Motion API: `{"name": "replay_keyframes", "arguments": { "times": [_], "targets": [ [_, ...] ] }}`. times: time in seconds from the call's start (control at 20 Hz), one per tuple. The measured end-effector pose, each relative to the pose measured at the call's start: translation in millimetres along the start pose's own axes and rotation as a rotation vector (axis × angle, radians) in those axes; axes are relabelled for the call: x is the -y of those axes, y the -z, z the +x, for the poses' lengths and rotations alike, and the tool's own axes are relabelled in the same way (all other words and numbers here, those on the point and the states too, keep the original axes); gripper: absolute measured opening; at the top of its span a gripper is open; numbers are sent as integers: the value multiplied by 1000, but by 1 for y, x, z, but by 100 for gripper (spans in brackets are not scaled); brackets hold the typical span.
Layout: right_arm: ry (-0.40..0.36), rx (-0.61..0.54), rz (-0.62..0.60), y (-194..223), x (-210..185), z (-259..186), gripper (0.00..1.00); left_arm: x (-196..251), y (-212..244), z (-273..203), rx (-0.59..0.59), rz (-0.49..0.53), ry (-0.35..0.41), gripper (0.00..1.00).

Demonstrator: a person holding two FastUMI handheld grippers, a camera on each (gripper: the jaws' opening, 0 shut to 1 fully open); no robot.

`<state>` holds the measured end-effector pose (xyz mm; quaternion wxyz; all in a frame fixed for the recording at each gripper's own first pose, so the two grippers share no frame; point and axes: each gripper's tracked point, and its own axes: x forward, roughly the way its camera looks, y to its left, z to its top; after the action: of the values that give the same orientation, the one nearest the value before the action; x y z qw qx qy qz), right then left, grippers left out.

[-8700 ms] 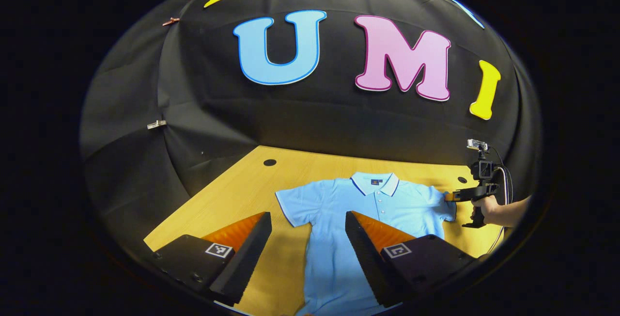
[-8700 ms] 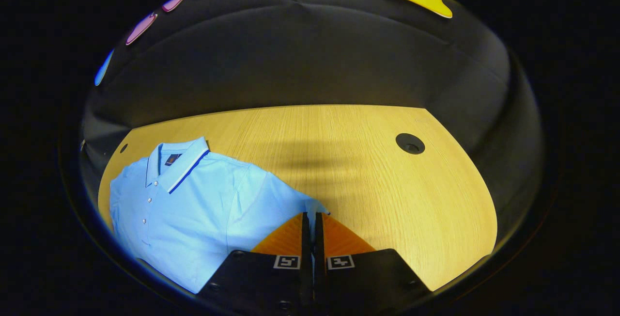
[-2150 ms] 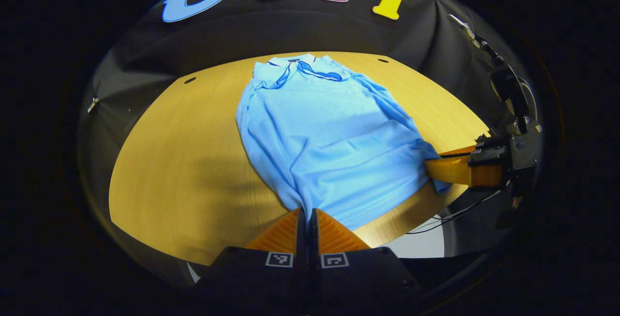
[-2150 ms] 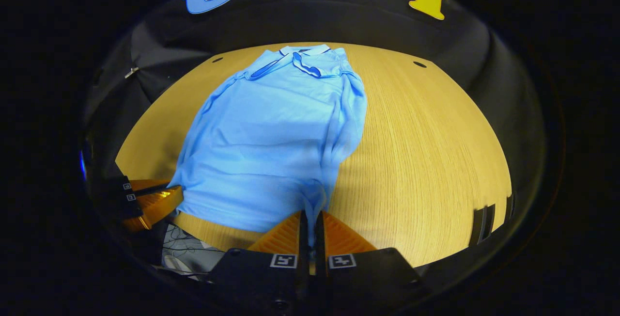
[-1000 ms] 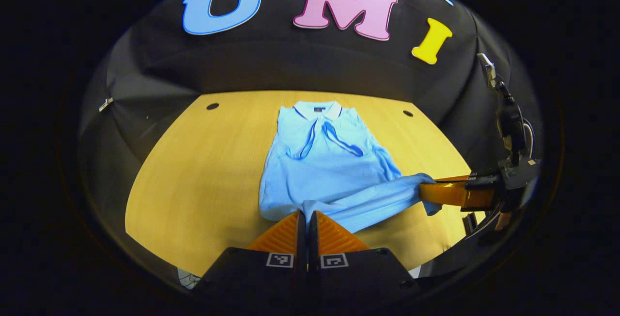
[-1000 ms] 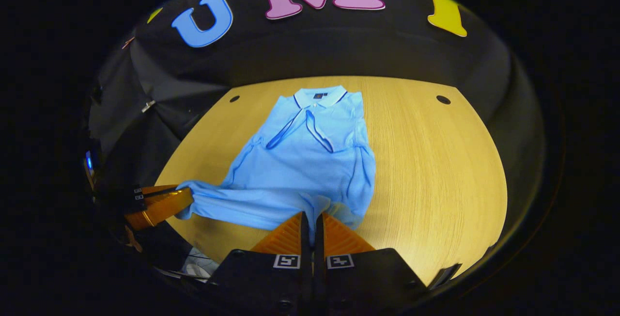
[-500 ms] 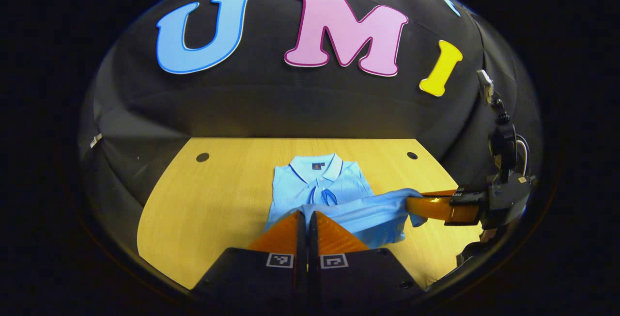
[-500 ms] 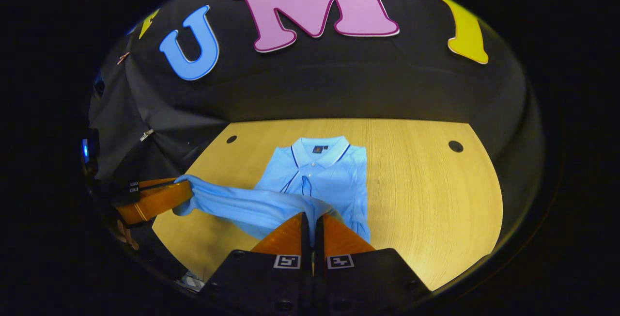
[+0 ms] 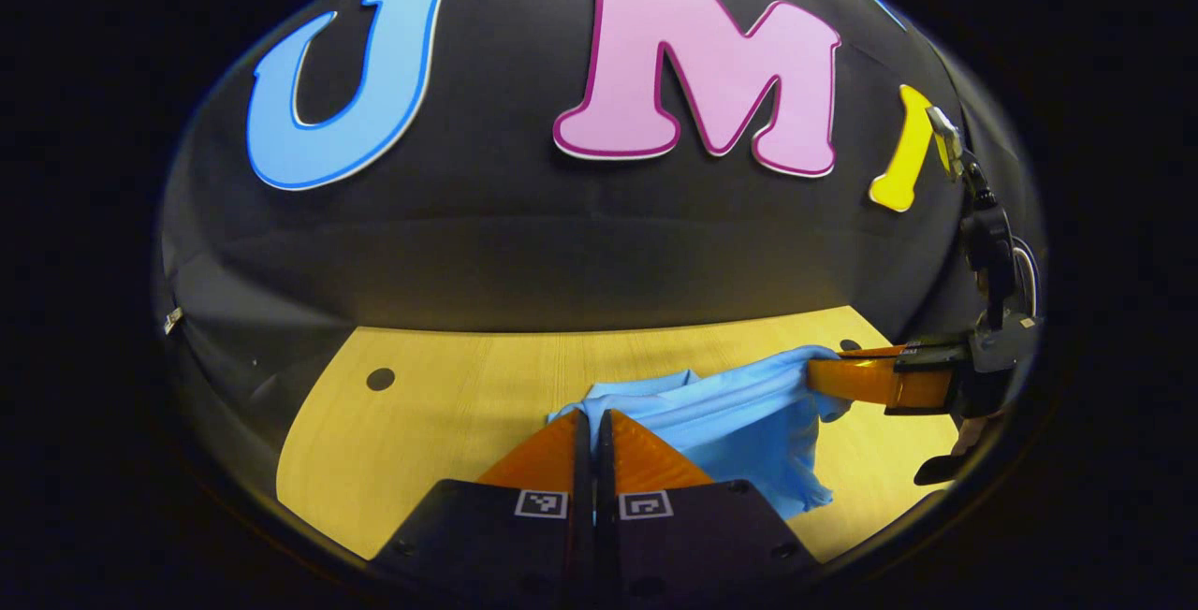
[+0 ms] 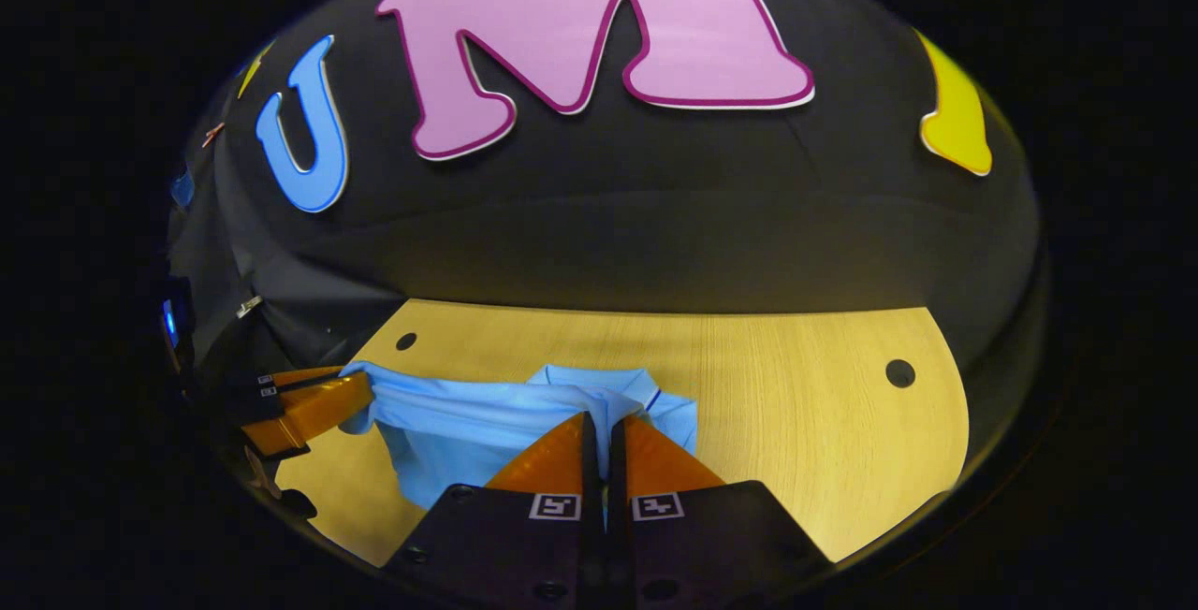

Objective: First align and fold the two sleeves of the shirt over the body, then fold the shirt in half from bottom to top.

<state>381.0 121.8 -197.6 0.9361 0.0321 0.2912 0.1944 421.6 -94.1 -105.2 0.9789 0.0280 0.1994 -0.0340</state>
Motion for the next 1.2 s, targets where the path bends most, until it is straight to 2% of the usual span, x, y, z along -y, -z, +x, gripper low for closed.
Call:
{"name": "replay_keyframes", "arguments": {
  "times": [0.1,0.25,0.4,0.45,0.5,0.6,0.65,0.7,0.75,0.8,0.85,0.95,1.0,1.05,1.15,1.2],
  "targets": [
    [14,3,-10,-2,7,31,5,-6,-2,36,21,34,-6,6],
    [61,14,-30,8,22,77,5,-11,7,92,21,9,0,6],
    [82,-7,-52,30,32,113,5,-19,37,142,-27,5,1,6],
    [90,-21,-68,38,33,123,5,-20,45,154,-37,9,-6,1],
    [93,-35,-83,47,34,131,5,-20,50,163,-40,-1,-3,6],
    [109,-65,-126,63,39,140,5,-23,58,169,-43,-20,-1,7],
    [116,-84,-143,73,41,145,5,-23,64,172,-52,-14,-1,11],
    [128,-97,-153,79,44,145,12,-22,68,175,-60,-4,5,12],
    [138,-89,-150,79,44,142,7,-20,68,177,-57,3,6,30],
    [138,-71,-135,76,43,139,14,-16,66,174,-48,0,18,47],
    [140,-56,-118,73,39,133,26,-13,60,168,-30,-3,25,65],
    [155,-28,-92,67,40,117,75,-8,48,151,13,-2,39,100],
    [177,-22,-84,66,44,108,99,-7,41,135,34,10,35,100],
    [195,-12,-75,64,47,95,96,-7,34,121,60,21,26,100],
    [218,22,-55,54,46,66,96,0,22,84,104,25,31,96],
    [228,41,-52,48,44,51,96,4,15,64,123,26,34,99]
  ]
}}
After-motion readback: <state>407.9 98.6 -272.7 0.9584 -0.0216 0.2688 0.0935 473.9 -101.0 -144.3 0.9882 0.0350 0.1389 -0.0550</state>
